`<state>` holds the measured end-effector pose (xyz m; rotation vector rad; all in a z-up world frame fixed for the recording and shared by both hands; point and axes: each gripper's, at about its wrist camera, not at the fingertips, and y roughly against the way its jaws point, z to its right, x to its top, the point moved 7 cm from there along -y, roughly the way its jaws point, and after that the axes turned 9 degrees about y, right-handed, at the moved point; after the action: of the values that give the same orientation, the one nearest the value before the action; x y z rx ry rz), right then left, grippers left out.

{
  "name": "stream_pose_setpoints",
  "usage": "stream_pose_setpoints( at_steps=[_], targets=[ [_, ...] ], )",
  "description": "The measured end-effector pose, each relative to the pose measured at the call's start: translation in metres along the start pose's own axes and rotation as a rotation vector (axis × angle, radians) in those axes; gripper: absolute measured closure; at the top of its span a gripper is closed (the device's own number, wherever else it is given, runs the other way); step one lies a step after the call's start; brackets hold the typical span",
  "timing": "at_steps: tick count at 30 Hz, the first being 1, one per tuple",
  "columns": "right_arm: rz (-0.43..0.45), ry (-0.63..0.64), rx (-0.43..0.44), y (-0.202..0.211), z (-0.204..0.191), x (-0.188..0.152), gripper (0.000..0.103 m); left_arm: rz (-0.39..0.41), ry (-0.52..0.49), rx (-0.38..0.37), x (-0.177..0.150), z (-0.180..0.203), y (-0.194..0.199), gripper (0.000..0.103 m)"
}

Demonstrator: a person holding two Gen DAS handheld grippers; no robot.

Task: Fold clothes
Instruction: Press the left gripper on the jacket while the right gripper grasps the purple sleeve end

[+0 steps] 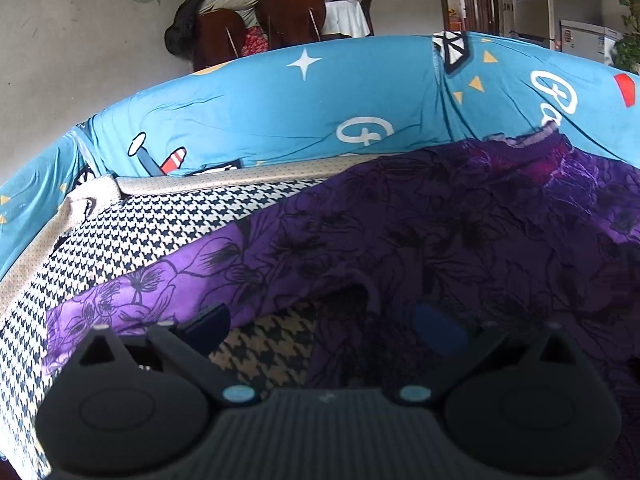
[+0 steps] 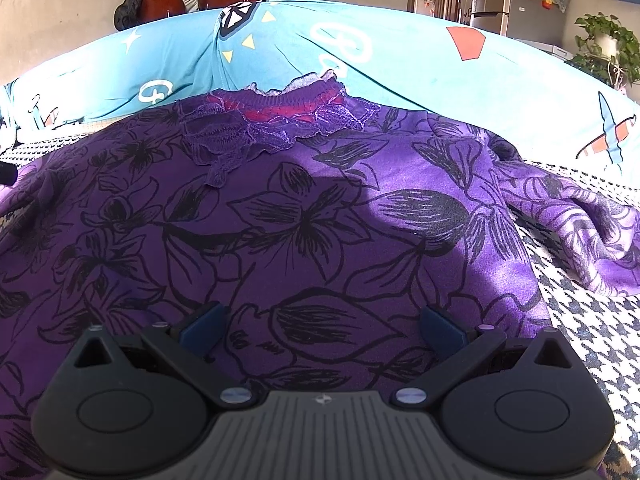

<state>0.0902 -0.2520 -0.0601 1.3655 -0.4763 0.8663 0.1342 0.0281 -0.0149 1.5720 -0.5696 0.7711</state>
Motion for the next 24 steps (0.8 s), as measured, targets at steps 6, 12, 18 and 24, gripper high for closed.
stream_pose_setpoints(
  at_steps=[6,12,18,24],
  targets=[
    [-0.023,0.010,0.035,0.000,0.002,0.003,0.000,-0.012,-0.079,-0.051,-0.020,0.032,0.007,0.000],
    [-0.001,-0.034,0.074,0.012,0.020,0.020,0.002,0.001,-0.159,-0.083,-0.030,0.060,0.007,0.000],
    [0.051,-0.202,0.009,0.030,0.075,0.043,0.002,0.000,-0.185,-0.118,-0.035,0.077,0.007,0.000],
    [0.086,-0.377,-0.164,0.043,0.152,0.056,0.002,0.000,-0.222,-0.129,-0.041,0.089,0.008,0.000]
  ],
)
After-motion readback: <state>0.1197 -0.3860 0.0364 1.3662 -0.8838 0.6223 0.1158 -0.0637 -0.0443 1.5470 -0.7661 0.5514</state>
